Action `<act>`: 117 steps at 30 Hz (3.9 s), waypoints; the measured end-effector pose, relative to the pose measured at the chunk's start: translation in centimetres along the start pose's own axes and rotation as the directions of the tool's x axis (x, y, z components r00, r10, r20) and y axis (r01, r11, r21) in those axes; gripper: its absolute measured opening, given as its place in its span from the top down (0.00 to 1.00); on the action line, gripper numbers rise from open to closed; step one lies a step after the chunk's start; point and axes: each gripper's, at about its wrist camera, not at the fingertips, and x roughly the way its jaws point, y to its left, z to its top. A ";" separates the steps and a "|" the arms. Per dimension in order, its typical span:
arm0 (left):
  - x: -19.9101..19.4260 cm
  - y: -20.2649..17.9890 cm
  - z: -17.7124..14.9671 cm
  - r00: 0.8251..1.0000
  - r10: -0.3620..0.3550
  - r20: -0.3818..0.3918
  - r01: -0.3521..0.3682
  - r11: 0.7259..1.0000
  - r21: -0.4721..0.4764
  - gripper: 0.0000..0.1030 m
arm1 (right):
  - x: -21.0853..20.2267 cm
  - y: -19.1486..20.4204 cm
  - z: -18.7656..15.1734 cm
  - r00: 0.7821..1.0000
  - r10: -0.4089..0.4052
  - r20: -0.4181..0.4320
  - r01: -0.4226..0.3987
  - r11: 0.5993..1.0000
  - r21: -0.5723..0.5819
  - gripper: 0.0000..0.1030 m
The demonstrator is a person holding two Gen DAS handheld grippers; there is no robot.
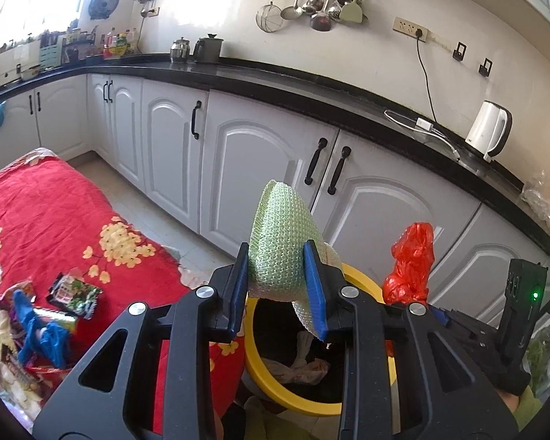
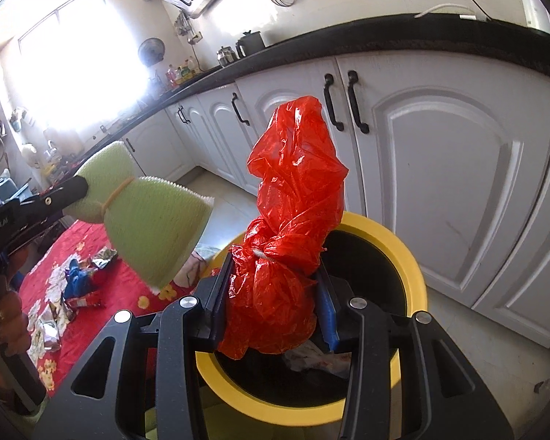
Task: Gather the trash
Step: 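Carry both items over the yellow bin and open both tools to drop them, then move both tools back over the table toward the blue bag and wrappers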
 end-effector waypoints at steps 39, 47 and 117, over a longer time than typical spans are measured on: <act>6.8 -1.1 -3.2 0.990 -0.045 -0.133 0.042 0.999 -0.025 0.62 | 3.2 -2.4 -4.0 0.990 -0.037 -0.140 0.042 0.998 0.035 0.32; 5.6 -0.6 -3.4 0.993 -0.015 -0.120 0.013 1.000 -0.021 0.26 | 2.5 -2.6 -3.8 0.992 -0.055 -0.112 0.061 0.997 0.047 0.18; -15.9 15.7 -4.5 0.906 0.404 0.126 -0.367 0.899 -0.238 0.11 | -0.2 21.1 -2.4 0.978 0.209 0.016 -0.189 0.911 -0.367 0.13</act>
